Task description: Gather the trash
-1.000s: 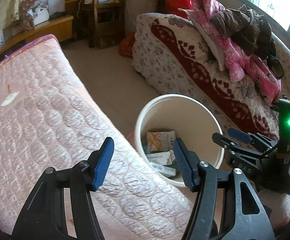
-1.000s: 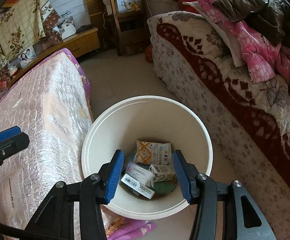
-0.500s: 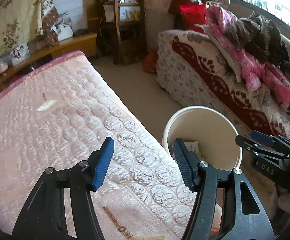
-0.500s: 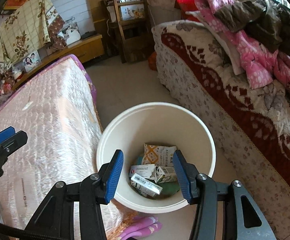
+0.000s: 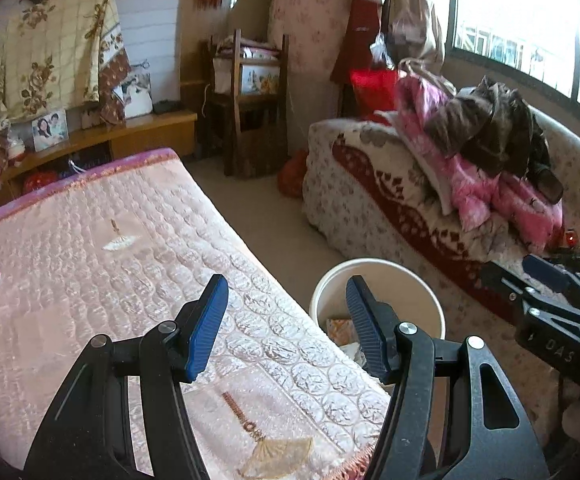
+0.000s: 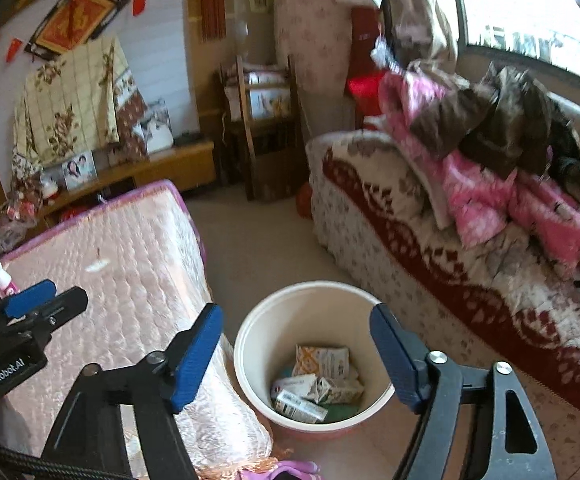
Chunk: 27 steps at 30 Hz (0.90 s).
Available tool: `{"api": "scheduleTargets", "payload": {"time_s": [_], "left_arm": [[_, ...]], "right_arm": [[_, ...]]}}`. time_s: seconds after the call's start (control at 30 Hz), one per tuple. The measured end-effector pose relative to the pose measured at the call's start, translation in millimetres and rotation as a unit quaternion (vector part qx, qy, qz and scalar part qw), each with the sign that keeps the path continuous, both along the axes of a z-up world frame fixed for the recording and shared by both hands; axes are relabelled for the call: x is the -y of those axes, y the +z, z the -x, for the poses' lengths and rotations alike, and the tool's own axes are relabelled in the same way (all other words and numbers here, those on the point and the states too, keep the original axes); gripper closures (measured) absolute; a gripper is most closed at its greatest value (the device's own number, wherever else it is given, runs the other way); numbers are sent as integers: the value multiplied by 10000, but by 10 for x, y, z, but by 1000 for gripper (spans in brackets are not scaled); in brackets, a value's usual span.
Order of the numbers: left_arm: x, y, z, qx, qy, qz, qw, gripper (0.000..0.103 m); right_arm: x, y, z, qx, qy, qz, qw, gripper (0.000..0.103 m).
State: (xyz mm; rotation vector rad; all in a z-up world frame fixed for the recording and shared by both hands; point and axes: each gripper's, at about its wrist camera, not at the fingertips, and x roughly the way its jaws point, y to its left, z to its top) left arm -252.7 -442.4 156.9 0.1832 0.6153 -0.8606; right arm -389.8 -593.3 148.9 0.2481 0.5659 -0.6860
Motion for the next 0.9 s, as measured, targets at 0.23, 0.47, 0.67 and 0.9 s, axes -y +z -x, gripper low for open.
{"api": "scheduleTargets", "payload": {"time_s": [0.23,0.47,0.67,0.9], "left_arm": [[-250,177,117,197,18,265,9995,43],[-447,275,188,435,92,406,9982,43],[-527,334,235,612,137,433,9971,43],[-563,362,263,699,144,443,9965,43]], "right_arm": [[-351,261,138,172,-33,359,9992,28],[-563,393,246,331,-61,542,9980,27],[-657,480,296,433,-68,667,9968,27],[-692,536,318,484,-95,780,9957,24]]}}
